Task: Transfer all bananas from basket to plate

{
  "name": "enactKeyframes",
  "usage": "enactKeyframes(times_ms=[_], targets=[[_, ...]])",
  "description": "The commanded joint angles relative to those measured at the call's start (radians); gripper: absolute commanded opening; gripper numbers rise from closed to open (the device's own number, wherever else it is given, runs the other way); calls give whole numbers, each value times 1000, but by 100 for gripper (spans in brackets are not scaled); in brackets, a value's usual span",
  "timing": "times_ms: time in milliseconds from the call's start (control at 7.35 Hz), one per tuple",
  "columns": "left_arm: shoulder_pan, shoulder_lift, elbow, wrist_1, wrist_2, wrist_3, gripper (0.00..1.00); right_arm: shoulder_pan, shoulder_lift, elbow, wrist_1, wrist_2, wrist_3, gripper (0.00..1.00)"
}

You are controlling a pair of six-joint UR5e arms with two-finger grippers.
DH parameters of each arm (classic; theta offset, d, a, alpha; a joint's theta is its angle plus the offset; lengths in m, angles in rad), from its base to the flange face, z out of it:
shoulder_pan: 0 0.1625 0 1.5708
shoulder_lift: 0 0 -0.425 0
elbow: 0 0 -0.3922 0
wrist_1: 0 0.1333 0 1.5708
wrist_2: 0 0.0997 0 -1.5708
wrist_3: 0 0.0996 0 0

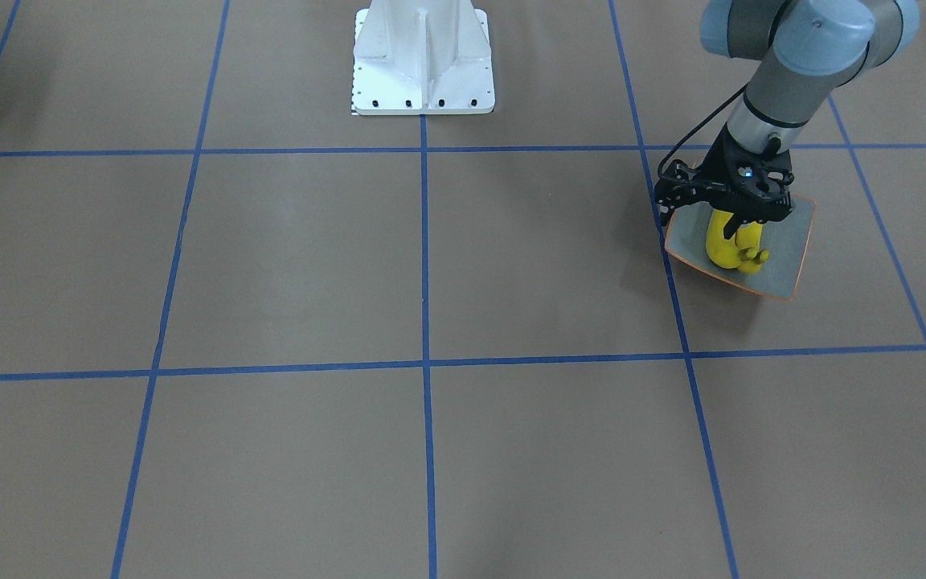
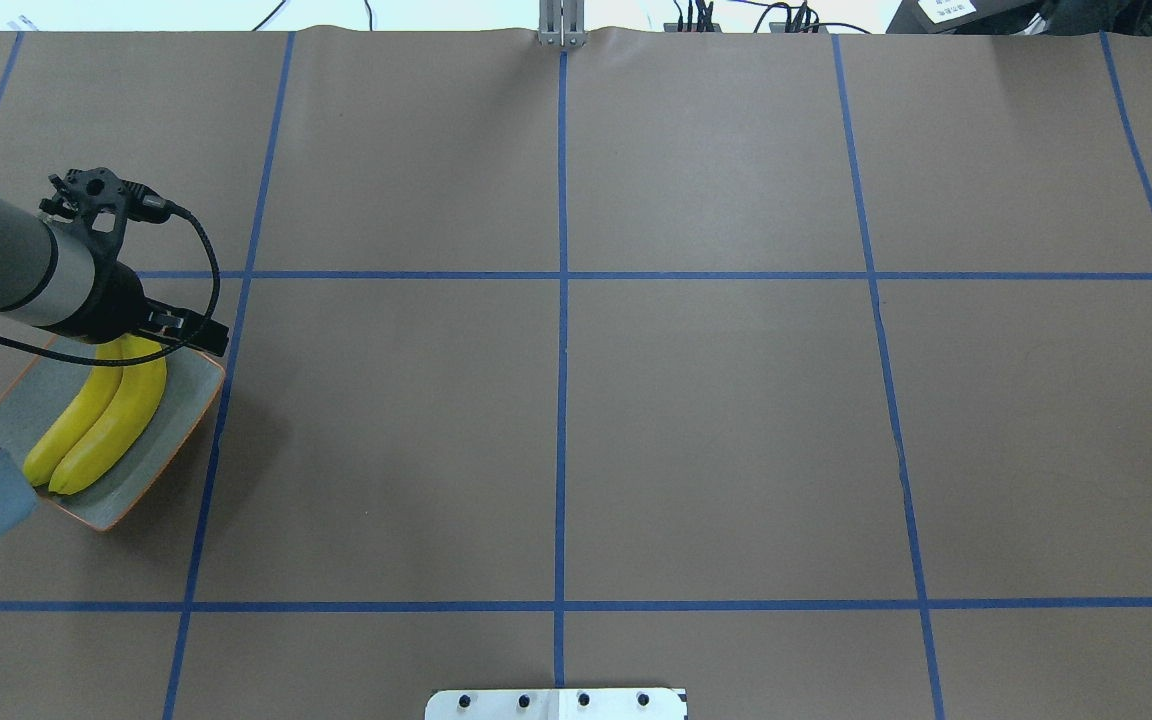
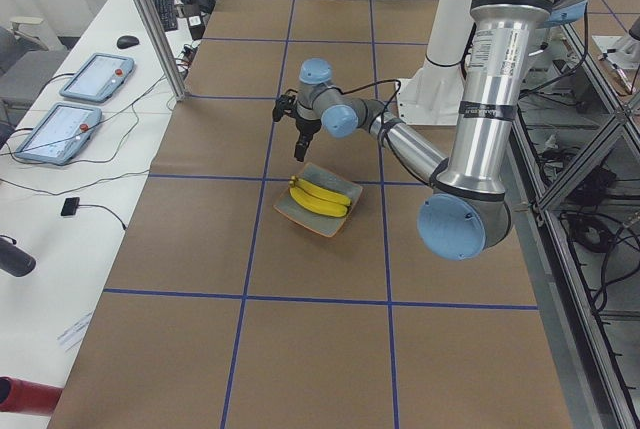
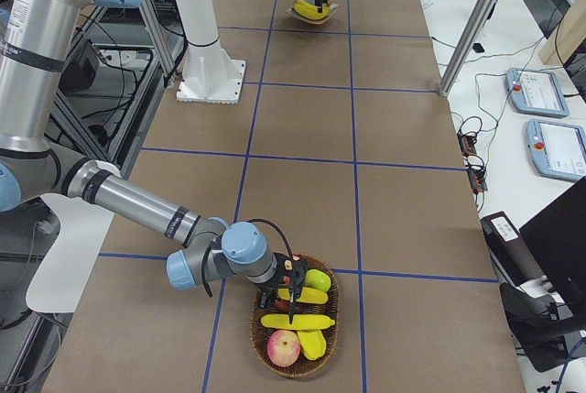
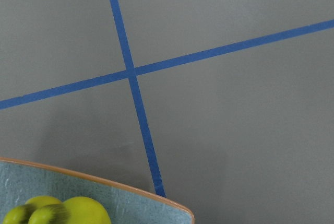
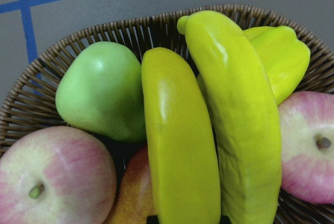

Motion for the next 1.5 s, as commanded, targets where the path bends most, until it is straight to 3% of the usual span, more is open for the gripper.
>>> enactKeyframes(times_ms=[0,680,1089,1361], targets=[[3,-5,2,0,-1,-27,99,33,1,-3,7,-1,-79,0],[2,-23,0,-6,-15,-35,99,108,68,28,7,5,-92,0],[-9,-72,21,-9,-13,-52,99,52,192,42,7,146,202,0],[-11,-142,60,-11,-13,-114,99,-75,295,60,71,140,465,0]])
